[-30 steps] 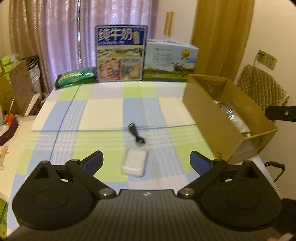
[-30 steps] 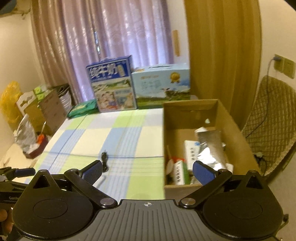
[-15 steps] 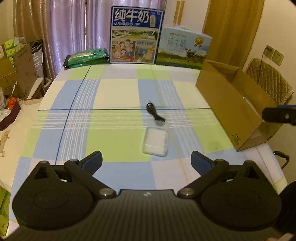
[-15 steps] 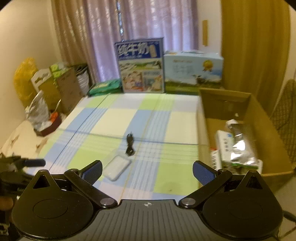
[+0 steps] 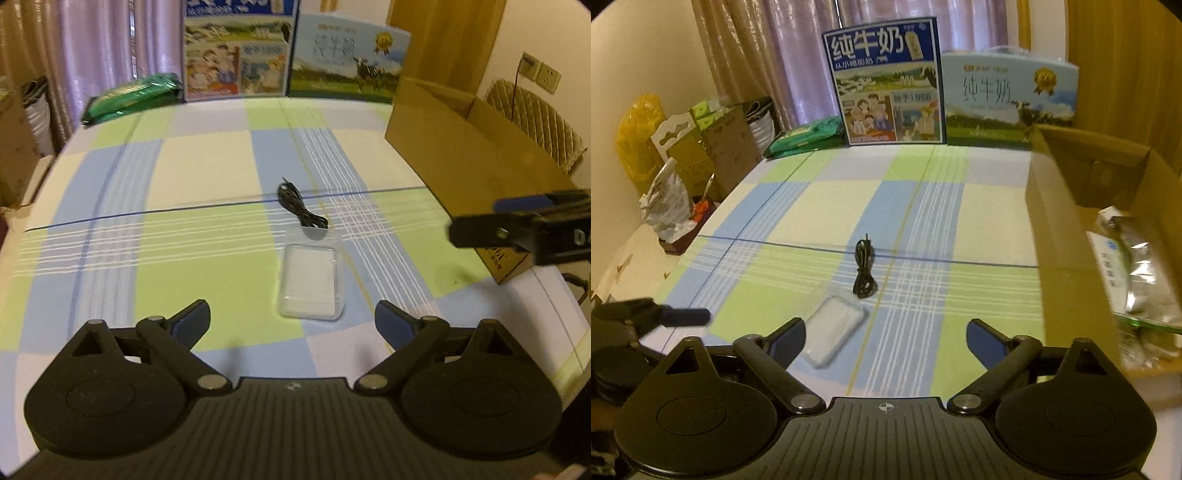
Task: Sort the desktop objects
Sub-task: 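Move both tools back over the clear tray and black cable, then grasp the black cable with the right tool while the left tool grasps the clear tray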
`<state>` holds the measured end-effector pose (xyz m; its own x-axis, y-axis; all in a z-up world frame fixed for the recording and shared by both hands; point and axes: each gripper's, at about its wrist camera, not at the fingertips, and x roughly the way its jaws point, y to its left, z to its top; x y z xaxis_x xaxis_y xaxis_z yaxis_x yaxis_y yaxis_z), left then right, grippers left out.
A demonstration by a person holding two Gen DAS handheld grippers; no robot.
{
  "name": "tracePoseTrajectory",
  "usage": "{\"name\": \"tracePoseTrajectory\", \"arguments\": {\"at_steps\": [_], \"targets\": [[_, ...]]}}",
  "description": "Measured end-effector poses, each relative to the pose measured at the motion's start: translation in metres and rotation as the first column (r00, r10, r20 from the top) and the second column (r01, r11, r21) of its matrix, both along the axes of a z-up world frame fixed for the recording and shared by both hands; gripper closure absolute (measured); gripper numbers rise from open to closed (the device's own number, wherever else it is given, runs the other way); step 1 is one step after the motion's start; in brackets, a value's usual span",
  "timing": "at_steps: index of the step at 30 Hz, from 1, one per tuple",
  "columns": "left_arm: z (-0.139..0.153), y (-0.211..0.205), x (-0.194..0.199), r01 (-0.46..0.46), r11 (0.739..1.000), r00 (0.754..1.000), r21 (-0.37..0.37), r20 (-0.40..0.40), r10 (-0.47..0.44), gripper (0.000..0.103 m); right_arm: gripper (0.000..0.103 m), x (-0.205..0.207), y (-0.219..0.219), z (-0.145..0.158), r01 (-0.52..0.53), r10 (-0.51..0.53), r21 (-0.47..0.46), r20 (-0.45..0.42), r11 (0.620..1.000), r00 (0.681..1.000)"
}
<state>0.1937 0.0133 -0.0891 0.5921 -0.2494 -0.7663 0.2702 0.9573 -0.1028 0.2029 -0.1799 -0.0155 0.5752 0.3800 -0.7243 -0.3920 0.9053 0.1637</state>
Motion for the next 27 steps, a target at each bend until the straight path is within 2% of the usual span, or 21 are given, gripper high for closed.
{"name": "tracePoseTrajectory", "arguments": {"at_steps": [3,6,10,13,17,18,23,25,27], "targets": [[-0.015,-0.011,0.019,0.024,1.000,1.000,0.008,-0.014,-0.024,0.012,0.022,0.021,0.002,-0.016,0.013,-0.013,0.017,-0.025,1.000,1.000],[-0.029,-0.019,0.036,0.048,0.999,0.998,0.007,-0.027,-0.048,0.020,0.024,0.038,0.002,-0.029,0.018,-0.017,0.024,-0.038,1.000,0.999],[-0.046,-0.028,0.051,0.067,0.997,0.997,0.037,-0.037,-0.065,0.037,0.024,0.051,0.004,-0.042,0.000,0.000,-0.013,-0.026,1.000,1.000],[-0.055,-0.029,0.058,0.075,0.997,0.996,0.025,-0.049,-0.073,0.052,0.024,0.055,0.005,-0.050,-0.024,0.024,-0.056,-0.009,0.998,1.000],[-0.053,-0.027,0.057,0.095,0.995,0.994,0.037,-0.047,-0.094,0.052,0.026,0.064,0.004,-0.063,-0.020,0.019,-0.032,-0.049,0.999,0.999],[-0.052,-0.023,0.057,0.087,0.996,0.995,0.037,-0.051,-0.085,0.052,0.029,0.066,0.007,-0.064,-0.028,0.027,-0.028,-0.055,0.999,0.998],[-0.045,0.012,0.067,-0.031,0.999,0.999,0.035,-0.017,0.031,0.052,0.042,0.079,0.025,-0.069,-0.074,0.073,-0.016,-0.055,0.997,0.996],[-0.045,0.022,0.075,-0.069,0.997,0.998,0.019,-0.002,0.069,0.052,0.053,0.088,0.034,-0.074,-0.083,0.083,-0.004,-0.066,0.997,0.994],[-0.046,0.028,0.083,-0.088,0.996,0.996,0.008,0.017,0.088,0.052,0.054,0.096,0.045,-0.078,-0.102,0.102,0.000,-0.058,0.995,0.993]]}}
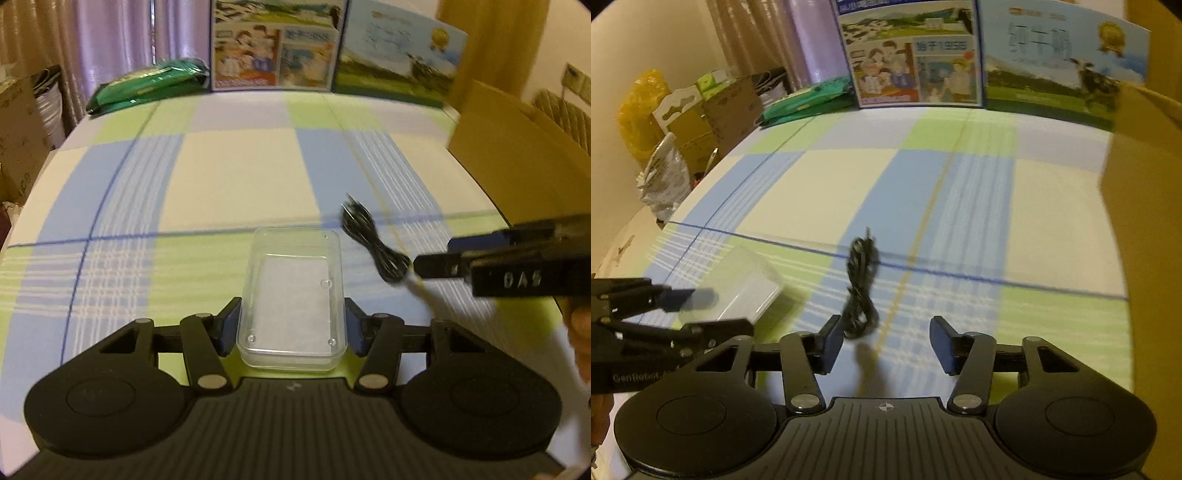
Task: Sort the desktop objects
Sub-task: 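Grasp the black cable with the right tool while the left tool grasps the clear tray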
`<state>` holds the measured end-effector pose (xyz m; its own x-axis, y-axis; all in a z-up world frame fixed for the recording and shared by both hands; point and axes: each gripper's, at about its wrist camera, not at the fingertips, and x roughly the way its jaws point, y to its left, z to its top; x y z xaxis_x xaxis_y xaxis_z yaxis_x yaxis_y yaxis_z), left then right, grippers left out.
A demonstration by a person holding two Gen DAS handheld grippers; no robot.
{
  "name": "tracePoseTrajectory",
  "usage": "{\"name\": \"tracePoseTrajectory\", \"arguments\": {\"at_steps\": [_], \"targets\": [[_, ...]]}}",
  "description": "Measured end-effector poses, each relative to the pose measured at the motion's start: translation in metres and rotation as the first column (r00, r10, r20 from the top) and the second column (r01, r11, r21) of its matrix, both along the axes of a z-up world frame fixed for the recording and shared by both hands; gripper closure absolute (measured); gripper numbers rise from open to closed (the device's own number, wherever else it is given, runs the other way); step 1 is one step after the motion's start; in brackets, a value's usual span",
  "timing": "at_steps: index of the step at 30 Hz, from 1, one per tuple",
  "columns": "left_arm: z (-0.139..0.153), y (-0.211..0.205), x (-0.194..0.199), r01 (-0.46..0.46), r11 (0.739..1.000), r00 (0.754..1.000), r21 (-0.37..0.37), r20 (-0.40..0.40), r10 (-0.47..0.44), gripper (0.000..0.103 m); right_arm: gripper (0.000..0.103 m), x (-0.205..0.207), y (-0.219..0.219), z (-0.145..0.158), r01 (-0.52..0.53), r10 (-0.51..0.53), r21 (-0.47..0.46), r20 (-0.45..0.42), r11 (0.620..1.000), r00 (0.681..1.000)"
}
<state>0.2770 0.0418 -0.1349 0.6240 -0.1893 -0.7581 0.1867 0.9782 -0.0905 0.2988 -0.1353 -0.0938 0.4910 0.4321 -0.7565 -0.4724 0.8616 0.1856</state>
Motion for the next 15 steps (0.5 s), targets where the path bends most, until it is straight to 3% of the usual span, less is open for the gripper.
{"name": "tracePoseTrajectory", "arguments": {"at_steps": [11,14,15], "targets": [[-0.016,0.017,0.030,-0.027,0.999,0.999,-0.029,0.018,0.028,0.052,0.063,0.020,0.042,-0.023,-0.058,0.061,-0.038,0.068,0.998,0.996],[-0.017,0.013,0.033,-0.020,1.000,0.999,-0.005,0.031,0.020,0.052,0.076,0.021,0.047,-0.026,-0.053,0.059,-0.065,0.108,0.997,0.992],[-0.017,0.011,0.033,-0.021,1.000,0.999,-0.002,0.031,0.021,0.052,0.087,0.020,0.048,-0.026,-0.054,0.063,-0.078,0.120,0.996,0.991]]}}
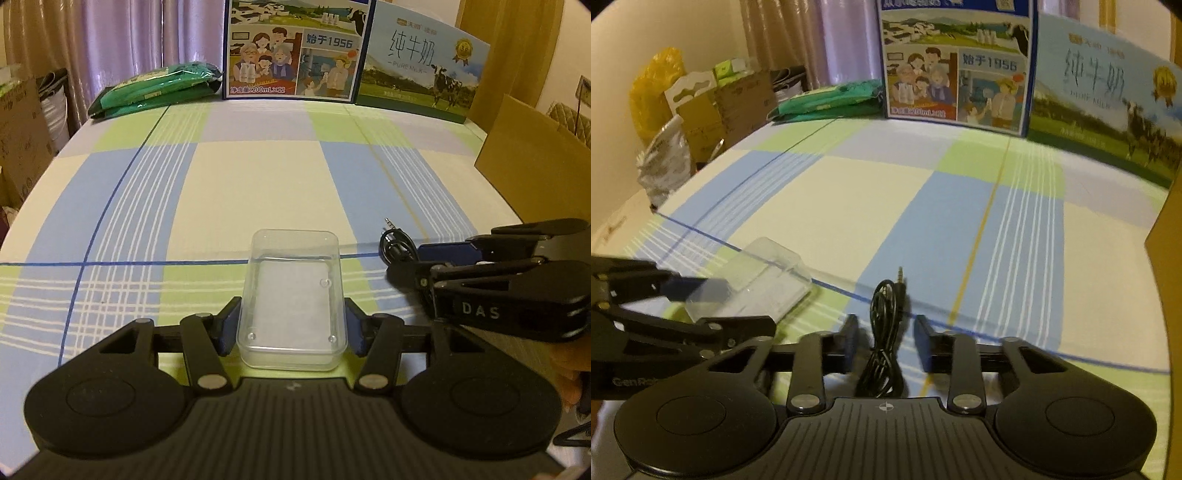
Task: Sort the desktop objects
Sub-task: 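Grasp the black cable with the right tool while the left tool grasps the clear tray, then carry the cable and clear tray over the cardboard box with both tools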
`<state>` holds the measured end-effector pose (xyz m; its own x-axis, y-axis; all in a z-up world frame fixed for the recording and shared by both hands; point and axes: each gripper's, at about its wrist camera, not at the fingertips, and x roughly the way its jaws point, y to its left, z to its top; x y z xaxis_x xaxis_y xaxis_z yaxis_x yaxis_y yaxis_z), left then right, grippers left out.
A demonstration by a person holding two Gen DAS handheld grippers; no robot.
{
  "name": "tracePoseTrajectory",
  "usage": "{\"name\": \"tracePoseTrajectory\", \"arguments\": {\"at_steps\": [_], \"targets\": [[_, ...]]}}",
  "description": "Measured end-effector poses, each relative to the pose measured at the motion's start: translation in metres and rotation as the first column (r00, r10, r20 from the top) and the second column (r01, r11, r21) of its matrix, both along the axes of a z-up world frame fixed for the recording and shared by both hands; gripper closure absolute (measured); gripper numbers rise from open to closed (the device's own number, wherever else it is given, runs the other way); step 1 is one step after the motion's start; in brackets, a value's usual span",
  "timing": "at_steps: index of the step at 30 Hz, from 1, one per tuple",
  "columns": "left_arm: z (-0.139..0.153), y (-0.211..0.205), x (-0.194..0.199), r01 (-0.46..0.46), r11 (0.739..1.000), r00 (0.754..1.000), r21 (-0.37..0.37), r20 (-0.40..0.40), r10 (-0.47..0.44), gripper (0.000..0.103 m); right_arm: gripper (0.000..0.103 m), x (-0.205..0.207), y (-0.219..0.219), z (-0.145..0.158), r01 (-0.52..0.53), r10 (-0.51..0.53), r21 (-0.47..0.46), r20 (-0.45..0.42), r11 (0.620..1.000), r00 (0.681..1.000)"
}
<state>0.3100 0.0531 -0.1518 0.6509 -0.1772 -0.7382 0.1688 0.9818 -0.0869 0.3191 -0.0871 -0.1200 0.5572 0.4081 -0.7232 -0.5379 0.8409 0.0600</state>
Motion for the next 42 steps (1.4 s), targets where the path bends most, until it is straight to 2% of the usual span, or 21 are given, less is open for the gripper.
{"name": "tracePoseTrajectory", "arguments": {"at_steps": [1,4,8,14,21,24,32,42], "targets": [[0.000,0.000,0.000,0.001,1.000,1.000,-0.004,-0.002,-0.001,0.052,0.091,-0.002,0.000,-0.001,-0.002,0.002,-0.010,0.011,1.000,1.000],[0.001,-0.003,-0.001,0.009,1.000,1.000,-0.001,-0.005,-0.009,0.052,0.093,-0.005,-0.001,0.001,0.007,-0.007,-0.020,0.006,1.000,1.000],[0.003,-0.009,-0.009,0.030,0.999,0.999,-0.019,-0.019,-0.030,0.052,0.093,-0.017,-0.019,0.009,0.061,-0.060,0.013,-0.057,0.998,0.997],[0.011,-0.037,-0.040,0.101,0.995,0.995,-0.020,-0.026,-0.101,0.052,0.093,-0.069,-0.056,0.027,0.147,-0.139,0.069,-0.106,0.987,0.985],[0.036,-0.071,-0.088,0.154,0.988,0.988,-0.011,0.009,-0.154,0.052,0.093,-0.129,-0.092,0.051,0.229,-0.220,0.103,-0.092,0.968,0.971],[0.045,-0.078,-0.106,0.154,0.988,0.988,-0.022,0.012,-0.154,0.052,0.093,-0.143,-0.101,0.057,0.251,-0.241,0.109,-0.101,0.962,0.965],[0.064,-0.080,-0.136,0.084,0.995,0.996,-0.053,-0.007,-0.084,0.052,0.093,-0.169,-0.115,0.080,0.284,-0.272,0.145,-0.099,0.948,0.957],[0.086,-0.079,-0.161,0.063,0.997,0.998,-0.046,0.015,-0.062,0.052,0.093,-0.186,-0.117,0.105,0.272,-0.262,0.177,-0.077,0.946,0.962]]}}
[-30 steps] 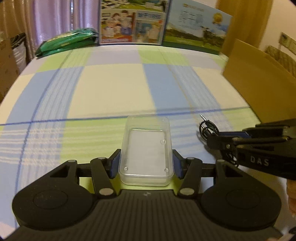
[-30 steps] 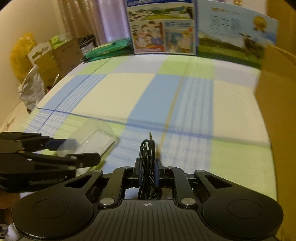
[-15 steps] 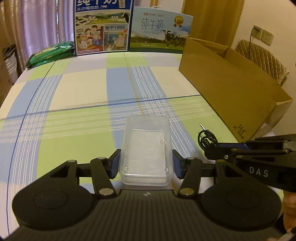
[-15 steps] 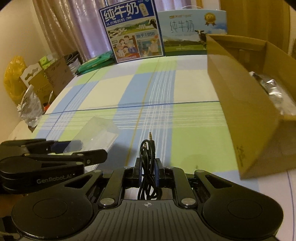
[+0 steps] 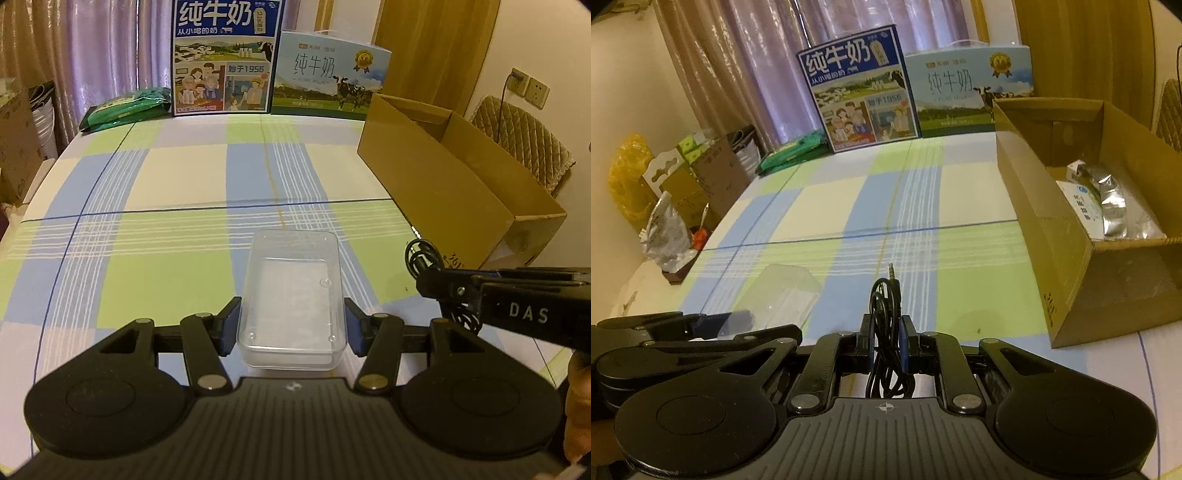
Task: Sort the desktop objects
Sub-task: 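Carry the cable and clear tray over the cardboard box with both tools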
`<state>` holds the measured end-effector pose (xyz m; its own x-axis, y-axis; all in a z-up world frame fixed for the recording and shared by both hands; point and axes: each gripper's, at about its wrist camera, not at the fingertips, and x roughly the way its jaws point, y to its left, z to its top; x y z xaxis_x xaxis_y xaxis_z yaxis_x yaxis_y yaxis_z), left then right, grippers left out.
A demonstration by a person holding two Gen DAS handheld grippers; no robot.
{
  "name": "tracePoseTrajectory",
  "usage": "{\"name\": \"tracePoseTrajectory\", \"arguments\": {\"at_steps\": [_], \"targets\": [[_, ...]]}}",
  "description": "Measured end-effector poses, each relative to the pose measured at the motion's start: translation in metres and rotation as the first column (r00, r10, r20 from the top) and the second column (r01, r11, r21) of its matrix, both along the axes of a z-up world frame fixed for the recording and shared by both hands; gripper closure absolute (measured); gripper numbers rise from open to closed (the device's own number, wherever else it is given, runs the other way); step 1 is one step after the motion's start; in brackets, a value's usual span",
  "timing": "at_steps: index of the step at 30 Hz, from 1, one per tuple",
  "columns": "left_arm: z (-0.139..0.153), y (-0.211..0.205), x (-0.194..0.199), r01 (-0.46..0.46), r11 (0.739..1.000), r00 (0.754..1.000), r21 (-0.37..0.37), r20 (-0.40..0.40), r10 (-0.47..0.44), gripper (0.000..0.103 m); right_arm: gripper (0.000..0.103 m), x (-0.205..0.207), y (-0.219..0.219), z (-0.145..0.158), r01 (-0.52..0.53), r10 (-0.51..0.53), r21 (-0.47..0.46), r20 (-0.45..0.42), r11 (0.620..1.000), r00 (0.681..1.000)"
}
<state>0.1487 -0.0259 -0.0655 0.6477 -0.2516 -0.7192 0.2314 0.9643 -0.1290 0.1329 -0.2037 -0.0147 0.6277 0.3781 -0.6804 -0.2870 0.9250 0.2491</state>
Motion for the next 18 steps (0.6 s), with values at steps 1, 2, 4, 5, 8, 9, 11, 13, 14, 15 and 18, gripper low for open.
{"name": "tracePoseTrajectory", "arguments": {"at_steps": [1,2,4,5,8,9,11,13,14,15,18], "targets": [[0.002,0.000,-0.002,0.000,1.000,1.000,0.002,0.002,0.000,0.052,0.093,-0.001,-0.001,0.002,-0.001,0.001,0.000,0.000,1.000,1.000],[0.004,0.001,-0.003,-0.001,1.000,1.000,0.003,0.005,0.001,0.052,0.093,-0.002,-0.001,0.003,-0.002,0.002,0.001,0.001,1.000,1.000],[0.008,0.000,-0.007,0.000,1.000,1.000,0.001,0.010,0.000,0.052,0.093,-0.005,-0.003,0.007,-0.002,0.002,0.001,0.006,1.000,1.000],[0.010,0.000,-0.009,0.002,1.000,1.000,0.002,0.014,-0.003,0.052,0.093,-0.006,-0.003,0.009,-0.001,0.001,0.001,0.009,1.000,1.000],[0.016,-0.003,-0.014,0.008,1.000,1.000,0.003,0.023,-0.008,0.052,0.093,-0.010,-0.006,0.016,0.000,0.000,0.003,0.021,1.000,1.000],[0.017,-0.004,-0.016,0.010,1.000,1.000,0.001,0.026,-0.010,0.052,0.093,-0.011,-0.006,0.019,0.000,0.000,0.001,0.025,1.000,1.000],[0.022,-0.006,-0.019,0.011,1.000,0.999,-0.001,0.033,-0.011,0.052,0.093,-0.014,-0.008,0.024,0.000,0.000,-0.004,0.032,1.000,0.999],[0.025,-0.007,-0.022,0.013,1.000,0.999,-0.003,0.038,-0.013,0.052,0.093,-0.016,-0.009,0.028,0.003,-0.003,-0.009,0.038,1.000,0.999],[0.028,-0.008,-0.024,0.013,1.000,0.999,-0.003,0.042,-0.013,0.052,0.093,-0.017,-0.010,0.030,0.004,-0.004,-0.011,0.040,1.000,0.999],[0.030,-0.009,-0.025,0.014,1.000,0.999,-0.002,0.046,-0.014,0.052,0.093,-0.018,-0.011,0.032,0.006,-0.005,-0.013,0.043,1.000,0.999],[0.036,-0.012,-0.029,0.021,1.000,0.998,-0.001,0.059,-0.021,0.052,0.093,-0.021,-0.014,0.037,0.016,-0.015,-0.023,0.048,1.000,0.999]]}}
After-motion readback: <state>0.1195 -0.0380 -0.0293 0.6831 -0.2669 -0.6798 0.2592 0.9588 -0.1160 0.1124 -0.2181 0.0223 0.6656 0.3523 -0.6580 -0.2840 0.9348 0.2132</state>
